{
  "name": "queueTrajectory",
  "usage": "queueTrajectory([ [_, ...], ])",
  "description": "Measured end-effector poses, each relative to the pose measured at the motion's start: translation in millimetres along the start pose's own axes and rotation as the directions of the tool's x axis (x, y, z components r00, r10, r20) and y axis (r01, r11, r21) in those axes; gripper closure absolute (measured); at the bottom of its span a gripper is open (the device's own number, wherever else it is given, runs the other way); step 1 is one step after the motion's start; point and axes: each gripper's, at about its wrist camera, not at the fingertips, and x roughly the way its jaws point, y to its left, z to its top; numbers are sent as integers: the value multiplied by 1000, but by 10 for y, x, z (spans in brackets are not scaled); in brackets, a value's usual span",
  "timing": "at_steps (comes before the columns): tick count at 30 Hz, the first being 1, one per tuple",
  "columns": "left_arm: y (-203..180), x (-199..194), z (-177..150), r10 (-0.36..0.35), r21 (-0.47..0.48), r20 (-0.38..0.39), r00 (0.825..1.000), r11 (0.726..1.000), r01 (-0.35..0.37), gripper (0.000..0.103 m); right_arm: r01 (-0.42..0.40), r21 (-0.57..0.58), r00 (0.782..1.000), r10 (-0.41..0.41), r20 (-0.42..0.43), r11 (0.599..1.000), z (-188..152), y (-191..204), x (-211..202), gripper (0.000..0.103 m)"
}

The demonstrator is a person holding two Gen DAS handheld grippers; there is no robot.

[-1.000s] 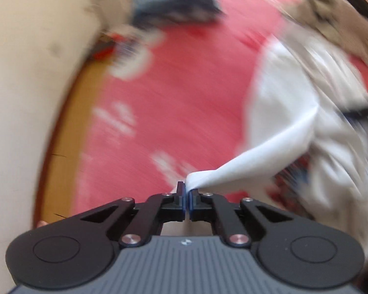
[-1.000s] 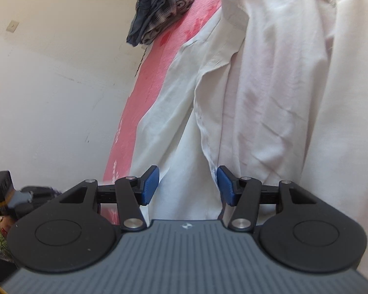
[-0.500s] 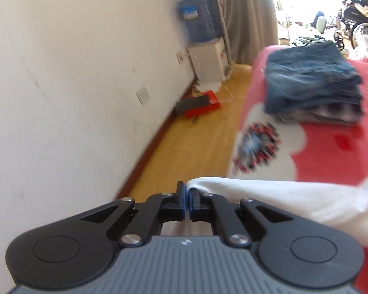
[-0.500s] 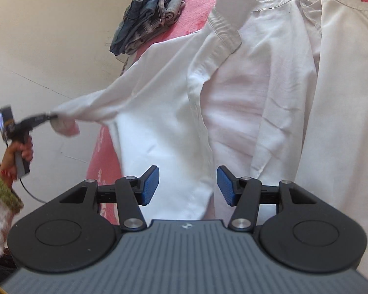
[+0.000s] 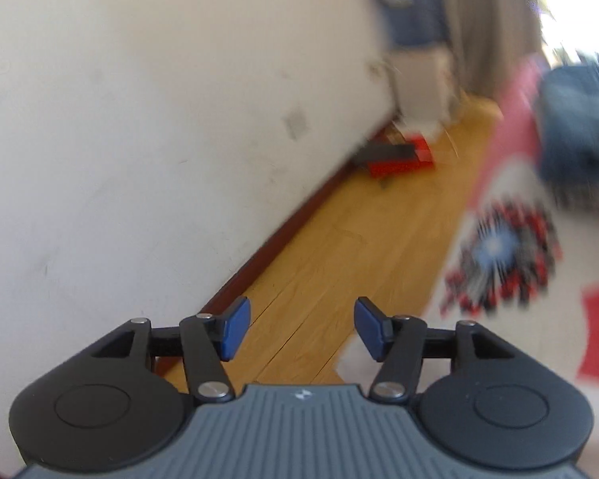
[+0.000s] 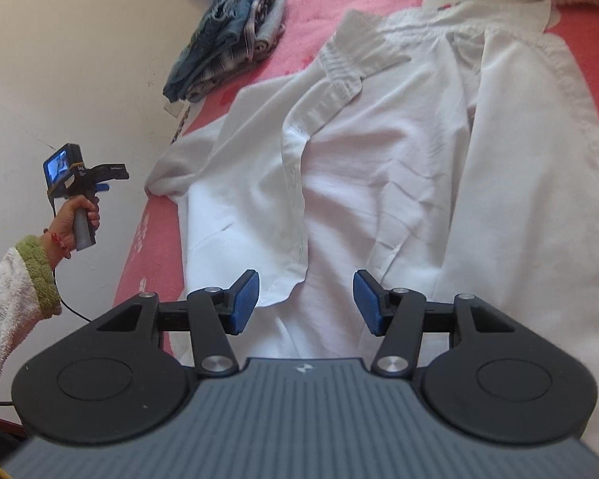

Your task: Fold clothes

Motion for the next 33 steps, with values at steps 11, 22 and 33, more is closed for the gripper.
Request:
queueTrajectory([
  [11, -227, -1704, -363, -541, 120, 19, 841, 836, 535, 39, 97, 137, 976, -122, 181, 986, -303, -578, -895, 51],
  [22, -1290, -3575, -2079, -823, 512, -429, 372, 117, 851, 36, 229, 471, 935, -326, 136, 852, -1575, -1339, -1468, 50],
  [33, -1408, -3744, -2713, -741, 446, -623, 248, -77, 891, 37, 57, 453, 990, -110, 92, 890, -2296, -1151, -1227, 100],
])
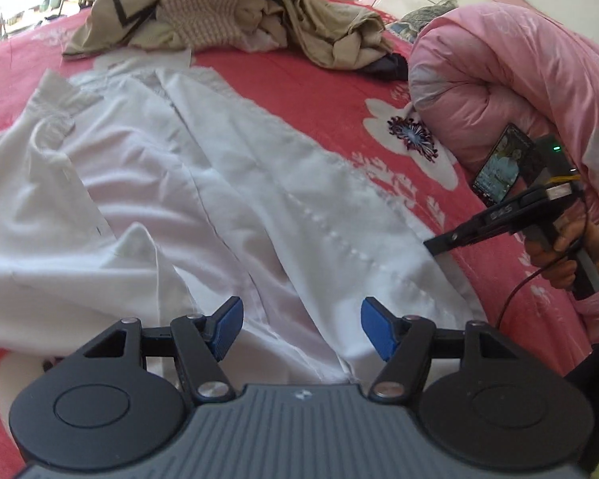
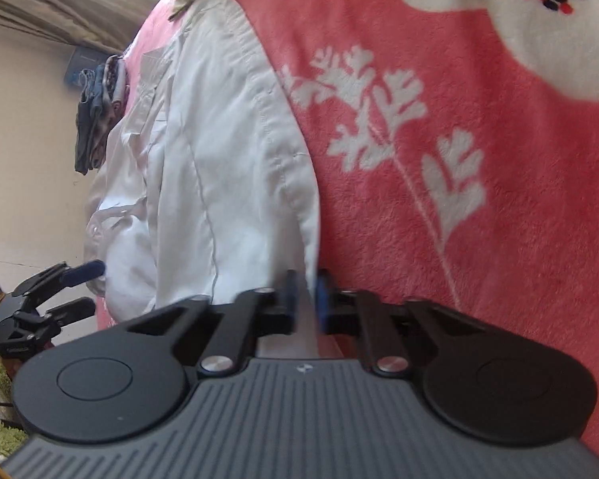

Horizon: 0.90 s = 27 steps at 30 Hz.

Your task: Fold clothes

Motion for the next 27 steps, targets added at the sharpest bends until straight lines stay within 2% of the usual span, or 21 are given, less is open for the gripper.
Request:
queueTrajectory([
  [2, 65, -39, 22, -11, -32, 11, 1000, 999, 12, 37, -66, -50, 997, 68, 36, 997, 13, 157, -99, 101],
  [4, 135, -110, 59, -40, -73, 30, 999, 996, 42, 37, -160, -166, 984, 169, 47, 973, 53, 465, -178, 101],
  [6, 215, -182, 105, -76, -116, 64, 995, 990, 83, 37, -269, -267, 961, 277, -7, 925, 76, 816, -106, 101],
  [8, 292, -245, 164, -100, -159, 106, 989, 980, 117, 37, -328, -347, 944, 313, -101, 878, 39, 1162, 131, 101],
  [11, 350, -258, 223, -101, -192, 146, 984, 973, 129, 36, -394, -440, 916, 305, -261, 807, -134, 1641, 655, 101],
  [12, 339, -217, 226, -85, -180, 136, 987, 978, 109, 36, -410, -465, 906, 292, -306, 785, -217, 1779, 832, 101],
  [15, 260, 45, 196, 21, -98, 55, 998, 995, -16, 36, -364, -569, 917, 177, -356, 738, -486, 2083, 1266, 96],
  [16, 266, 133, 162, 49, -84, 29, 998, 995, -47, 37, -342, -586, 919, 130, -373, 735, -527, 2121, 1342, 95],
  [18, 283, 295, 94, 102, -55, -18, 995, 993, -103, 39, -349, -567, 910, 127, -394, 746, -486, 2079, 1302, 90],
  [20, 336, 350, 22, 117, -39, -33, 993, 992, -118, 39, -366, -498, 908, 184, -376, 786, -346, 1867, 1023, 72],
  [21, 359, 373, -10, 123, -32, -39, 992, 992, -124, 39, -365, -459, 911, 210, -354, 810, -251, 1739, 868, 70],
  [22, 368, 377, -29, 123, -25, -37, 992, 992, -124, 39, -330, -417, 930, 216, -297, 847, -137, 1567, 687, 68],
  [23, 378, 381, -48, 124, -18, -36, 992, 992, -124, 39, -292, -369, 948, 215, -236, 882, -24, 1389, 506, 59],
  [24, 385, 387, -65, 124, -11, -34, 992, 992, -125, 39, -222, -303, 971, 182, -154, 927, 74, 1168, 327, 55],
  [26, 380, 423, -93, 130, 8, -39, 991, 992, -130, 39, -57, -176, 998, 53, -31, 983, 196, 762, 83, 51],
  [27, 368, 450, -107, 135, 25, -44, 990, 991, -134, 39, 21, -125, 1000, -21, -1, 992, 211, 607, 24, 50],
])
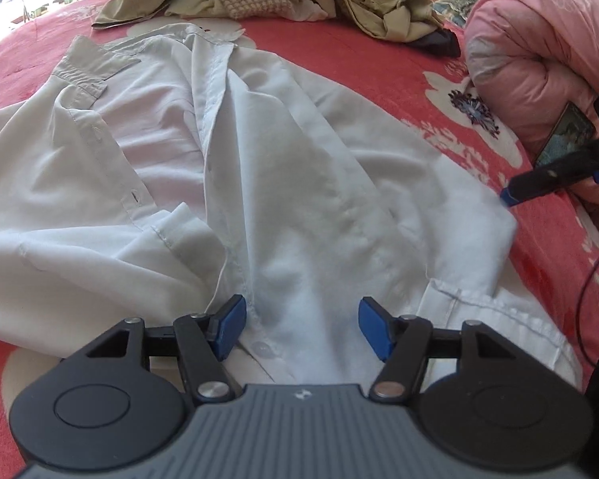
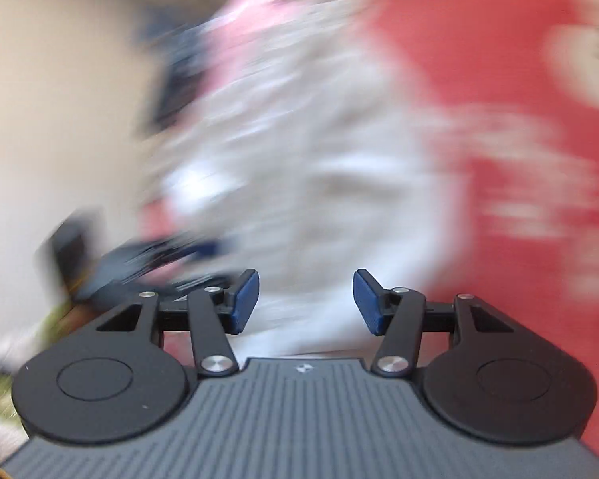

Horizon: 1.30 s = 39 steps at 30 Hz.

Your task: Fold clothes

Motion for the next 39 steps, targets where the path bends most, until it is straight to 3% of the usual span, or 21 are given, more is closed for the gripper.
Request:
queueTrajectory([
  [2, -39, 33, -33, 18, 48, -6, 1000, 999, -18, 39, 90, 117, 996, -92, 7, 989, -104, -320, -37, 43],
  [4, -79, 51, -60, 35, 93, -7, 999, 995, -34, 39, 51, 214, 998, -45, -31, 975, -236, -504, 107, 42],
  [7, -128, 67, -77, 51, 131, -7, 999, 990, -50, 37, 50, 132, 999, -50, -9, 990, -319, -366, 222, 36],
  [9, -136, 77, -75, 54, 136, -8, 998, 989, -53, 36, 57, 70, 998, -56, -9, 996, -279, -267, 224, 60],
  [10, -137, 81, -75, 55, 139, -8, 998, 989, -54, 36, 45, 84, 999, -44, -15, 995, -233, -290, 205, 90],
  [11, -138, 85, -75, 56, 142, -8, 998, 988, -54, 36, 35, 95, 999, -34, -17, 995, -187, -308, 184, 103],
  [13, -135, 91, -81, 58, 149, -10, 998, 987, -56, 36, 55, 77, 997, -58, 41, 996, -111, -277, 99, 103],
  [16, -149, 100, -79, 60, 161, -14, 998, 985, -57, 36, 160, -22, 975, -155, 160, 987, 115, -205, -119, 103],
  [19, -159, 111, -72, 59, 167, -19, 998, 984, -55, 35, 293, -111, 929, -256, 266, 950, 400, -142, -261, 103],
  [22, -169, 123, -58, 58, 168, -22, 998, 984, -53, 34, 451, -212, 859, -358, 366, 867, 742, -25, -314, 103],
  [25, -169, 124, -47, 56, 159, -25, 998, 986, -51, 33, 582, -272, 774, -418, 476, 767, 1137, 59, -398, 103],
  [27, -159, 119, -32, 50, 146, -27, 998, 988, -45, 33, 681, -282, 687, -457, 564, 676, 1484, 150, -437, 103],
  [28, -151, 117, -22, 46, 139, -28, 999, 989, -41, 33, 710, -277, 655, -463, 597, 647, 1658, 175, -445, 103],
  [34, -170, 124, 54, 6, 113, -20, 1000, 994, -4, 33, 821, -237, 502, -458, 734, 520, 2436, 268, -121, 102],
  [36, -187, 154, 73, 2, 117, -26, 1000, 993, 1, 33, 840, -215, 473, -478, 740, 498, 2532, 193, 95, 100],
  [37, -198, 166, 78, 3, 122, -29, 1000, 993, 1, 33, 835, -209, 485, -503, 715, 509, 2566, 125, 228, 97],
  [39, -214, 182, 83, 3, 134, -30, 1000, 991, 1, 33, 805, -222, 552, -558, 619, 550, 2585, -68, 467, 84],
])
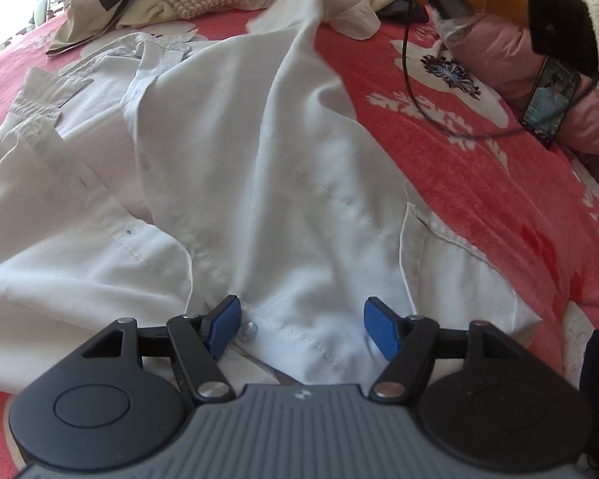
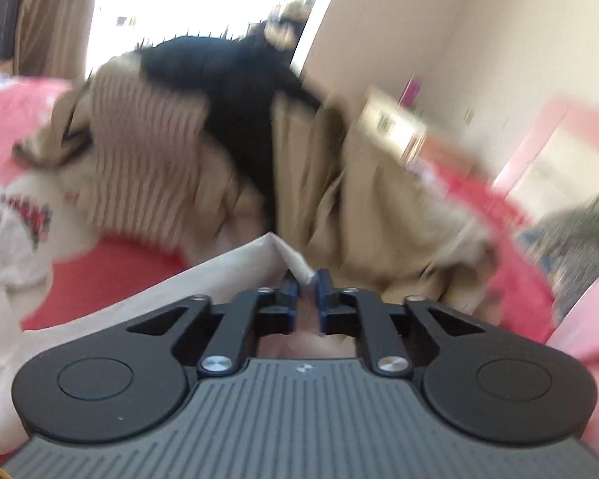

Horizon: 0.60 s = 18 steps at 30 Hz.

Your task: Fold clothes

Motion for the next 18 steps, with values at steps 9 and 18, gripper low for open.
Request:
queueTrajectory([
  [9, -20, 40, 39, 3, -2, 6, 1000, 1000, -3, 33, -20, 270, 999, 31, -35, 963, -839, -212, -534, 52],
  [18, -51, -139, 47, 13, -58, 68, 998, 998, -9, 33, -375, 383, 919, 394, 30, 844, -1247, -116, -1426, 50],
])
